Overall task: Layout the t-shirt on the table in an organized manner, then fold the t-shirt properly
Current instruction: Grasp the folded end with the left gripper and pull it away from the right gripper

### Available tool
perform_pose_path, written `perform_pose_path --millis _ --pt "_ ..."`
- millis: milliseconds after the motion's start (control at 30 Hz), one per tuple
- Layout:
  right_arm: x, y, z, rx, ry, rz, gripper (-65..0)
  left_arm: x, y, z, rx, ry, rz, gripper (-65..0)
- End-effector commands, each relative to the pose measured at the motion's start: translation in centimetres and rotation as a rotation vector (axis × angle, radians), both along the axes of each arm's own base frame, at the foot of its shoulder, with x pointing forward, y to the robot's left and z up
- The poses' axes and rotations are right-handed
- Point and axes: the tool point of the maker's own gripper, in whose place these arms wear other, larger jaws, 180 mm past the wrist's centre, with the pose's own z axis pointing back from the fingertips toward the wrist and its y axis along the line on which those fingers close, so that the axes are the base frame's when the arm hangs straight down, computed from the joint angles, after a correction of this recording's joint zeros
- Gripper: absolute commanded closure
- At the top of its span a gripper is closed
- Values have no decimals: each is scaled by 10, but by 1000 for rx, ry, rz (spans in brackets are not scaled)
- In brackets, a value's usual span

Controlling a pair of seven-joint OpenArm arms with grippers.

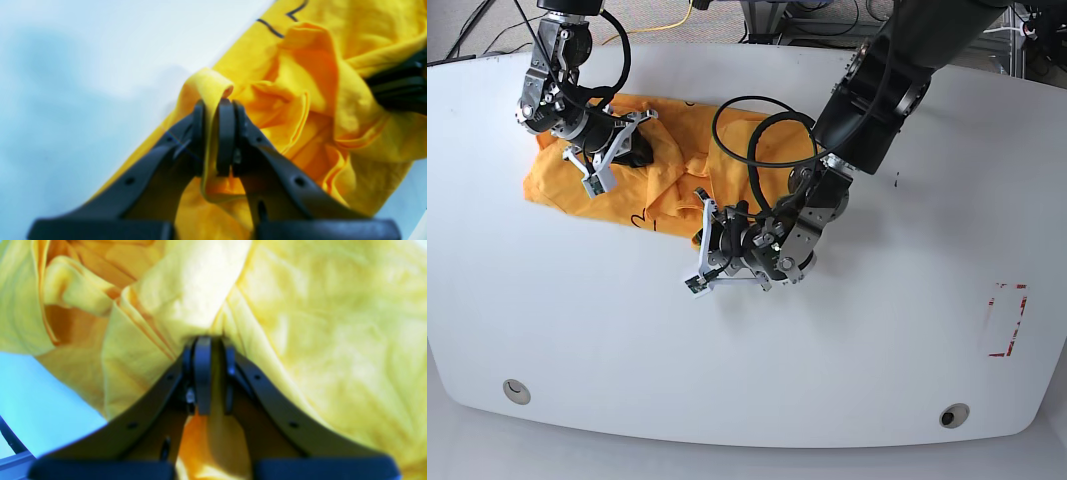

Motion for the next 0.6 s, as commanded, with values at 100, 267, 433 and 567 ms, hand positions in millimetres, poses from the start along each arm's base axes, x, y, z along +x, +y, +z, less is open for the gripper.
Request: perform_pose_path --millis 100,267,433,567 --pt "-6 -9 -4 -55 34 12 -51 14 -12 20 -54 -42 1 -36" --pt "-5 -8 0 -58 21 15 -51 13 -12 19 -54 -41 1 -58" --pt "-5 -8 0 -58 21 15 -51 11 -13 20 -65 -32 0 -160" --pt "-5 -7 0 -56 21 15 -51 6 -28 39 -167 -16 -11 -247"
